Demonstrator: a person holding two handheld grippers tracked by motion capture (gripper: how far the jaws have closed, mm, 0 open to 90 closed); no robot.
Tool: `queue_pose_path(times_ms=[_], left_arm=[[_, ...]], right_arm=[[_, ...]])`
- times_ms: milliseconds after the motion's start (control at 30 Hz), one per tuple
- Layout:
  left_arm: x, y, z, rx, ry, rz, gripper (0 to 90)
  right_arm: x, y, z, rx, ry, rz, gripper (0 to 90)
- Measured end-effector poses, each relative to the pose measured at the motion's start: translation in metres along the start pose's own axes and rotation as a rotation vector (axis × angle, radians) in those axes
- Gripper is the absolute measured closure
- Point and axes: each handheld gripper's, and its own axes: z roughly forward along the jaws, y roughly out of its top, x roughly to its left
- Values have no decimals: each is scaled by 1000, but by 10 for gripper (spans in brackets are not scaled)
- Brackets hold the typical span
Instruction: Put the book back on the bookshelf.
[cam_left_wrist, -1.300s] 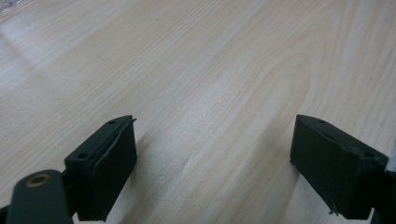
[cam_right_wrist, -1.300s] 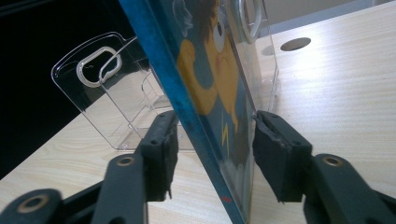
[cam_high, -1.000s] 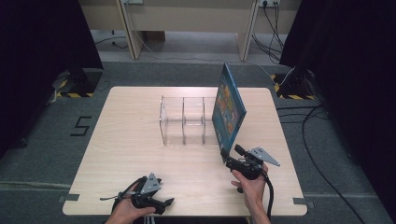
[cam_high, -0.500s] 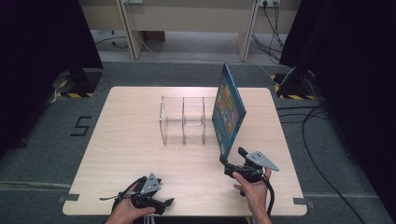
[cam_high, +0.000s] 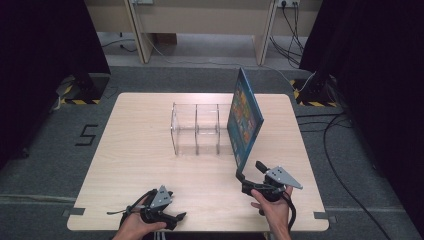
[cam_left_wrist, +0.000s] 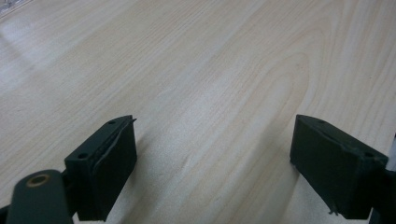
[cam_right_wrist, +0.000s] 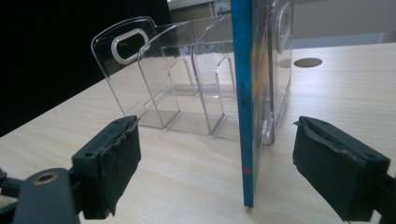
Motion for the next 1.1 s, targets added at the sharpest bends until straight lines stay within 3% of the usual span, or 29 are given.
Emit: queue_pose_path(times_ms=[933,1100], left_arm=[[0,0,0,0,-1,1,136],[0,0,0,1,-1,1,136]], right_arm=[[6,-8,-27,13,46,-32,158],[9,-11,-31,26,64,-55,158]])
